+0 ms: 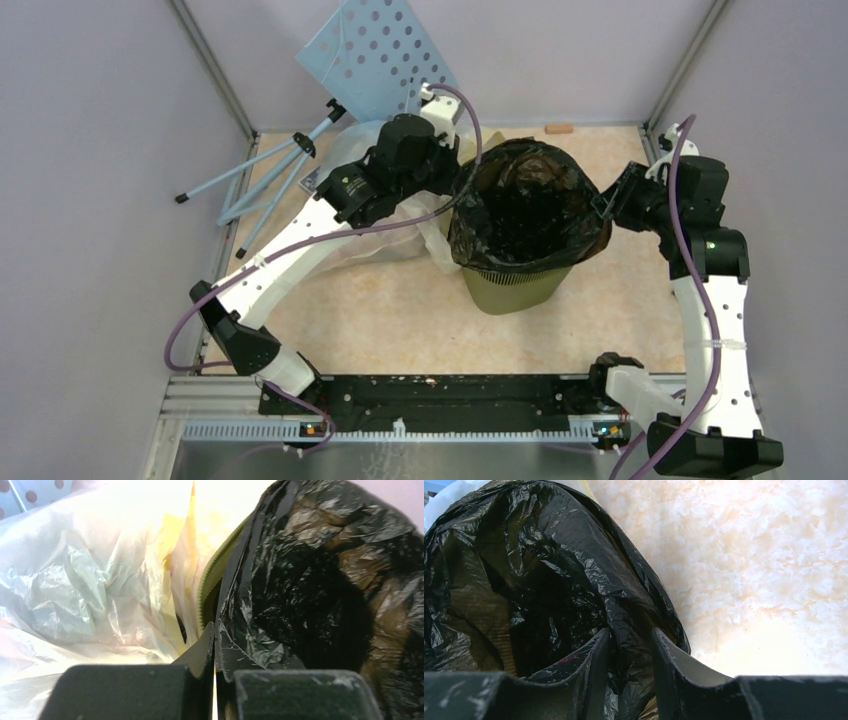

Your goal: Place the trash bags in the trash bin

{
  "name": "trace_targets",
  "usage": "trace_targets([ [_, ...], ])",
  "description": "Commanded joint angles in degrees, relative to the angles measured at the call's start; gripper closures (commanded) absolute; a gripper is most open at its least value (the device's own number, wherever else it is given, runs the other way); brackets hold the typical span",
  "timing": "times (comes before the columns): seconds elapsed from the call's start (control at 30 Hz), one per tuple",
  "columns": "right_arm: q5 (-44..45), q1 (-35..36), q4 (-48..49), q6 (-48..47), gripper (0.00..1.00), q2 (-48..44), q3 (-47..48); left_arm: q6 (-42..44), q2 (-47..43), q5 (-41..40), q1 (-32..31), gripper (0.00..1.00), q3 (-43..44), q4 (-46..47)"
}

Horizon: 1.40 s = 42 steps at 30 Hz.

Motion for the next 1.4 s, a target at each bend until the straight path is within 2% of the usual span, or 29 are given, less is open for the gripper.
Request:
trace_targets([
  [0.0,0.1,0.8,0.9,-0.5,0.65,-0.1,0.7,-1.6,-2.9,5.1,3.0,1.0,-2.9,3.8],
  [0.33,-0.7,1.3,0.8,-0.6,0.66,-0.3,0.5,-5.0,-6.0,15.6,12.2,1.0,-13.0,10.7],
  [0.77,-1.4,1.5,1.3,-0.6,0.65,-1.0,-0.8,-7.2,-5.0,21.0,14.6,1.0,-23.4,20.1],
  [0.93,-0.8,1.5,3.2,1.1,0.57,-2.6,-1.6,-9.2,-4.3,23.6,14.7,1.0,-28.1,23.6],
  [1.1,5.6,1.4,3.8,5.1,0.52,-4.6,0.1,-11.4,-4.3,25.7,14.7,1.0,-33.0,28.3],
  [1.3,17.2,1.1,1.9,7.9,0.53,-7.5,0.7,-12.3,-4.4,26.0,14.7,1.0,-34.9,30.2],
  [1.37,18.1,0.1,0.5,8.1,0.54,-7.4,-0.3,-12.2,-4.6,26.1,14.7,1.0,-34.9,30.3],
])
